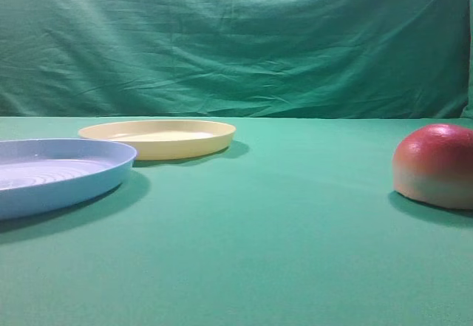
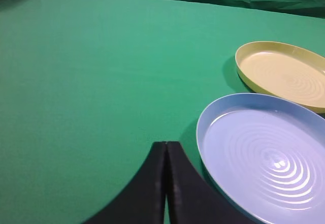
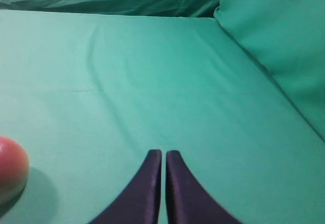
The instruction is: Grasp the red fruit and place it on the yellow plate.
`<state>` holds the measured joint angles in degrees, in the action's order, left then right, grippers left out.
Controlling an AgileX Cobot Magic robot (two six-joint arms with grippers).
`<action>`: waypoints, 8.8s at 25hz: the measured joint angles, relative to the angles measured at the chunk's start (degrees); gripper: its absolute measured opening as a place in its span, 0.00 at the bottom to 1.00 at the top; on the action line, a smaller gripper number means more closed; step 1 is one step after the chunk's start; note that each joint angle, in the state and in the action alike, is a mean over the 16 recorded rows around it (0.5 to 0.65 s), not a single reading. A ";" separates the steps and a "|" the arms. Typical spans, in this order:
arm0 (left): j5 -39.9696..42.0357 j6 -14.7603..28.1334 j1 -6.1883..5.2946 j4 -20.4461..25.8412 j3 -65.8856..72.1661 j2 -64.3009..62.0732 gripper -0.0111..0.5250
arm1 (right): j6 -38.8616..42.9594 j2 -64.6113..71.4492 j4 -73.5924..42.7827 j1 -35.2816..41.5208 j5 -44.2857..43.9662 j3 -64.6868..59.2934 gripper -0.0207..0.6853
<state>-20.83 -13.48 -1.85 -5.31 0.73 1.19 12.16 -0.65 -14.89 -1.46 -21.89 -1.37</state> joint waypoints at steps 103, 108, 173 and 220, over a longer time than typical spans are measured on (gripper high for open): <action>0.00 0.00 0.00 0.00 0.00 0.00 0.02 | -25.92 85.61 21.42 -23.31 -27.18 51.58 0.82; 0.00 0.00 0.00 0.00 0.00 0.00 0.02 | -26.31 89.74 22.33 -23.41 -24.18 51.78 0.92; 0.00 0.00 0.00 0.00 0.00 0.00 0.02 | -31.50 125.31 22.42 -36.56 -24.84 115.93 0.54; 0.00 0.00 0.00 0.00 0.00 0.00 0.02 | -15.15 46.67 12.38 -22.45 -38.02 75.14 0.03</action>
<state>-20.83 -13.48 -1.85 -5.31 0.73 1.19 -2.99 46.02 -2.51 -23.91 -59.91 73.77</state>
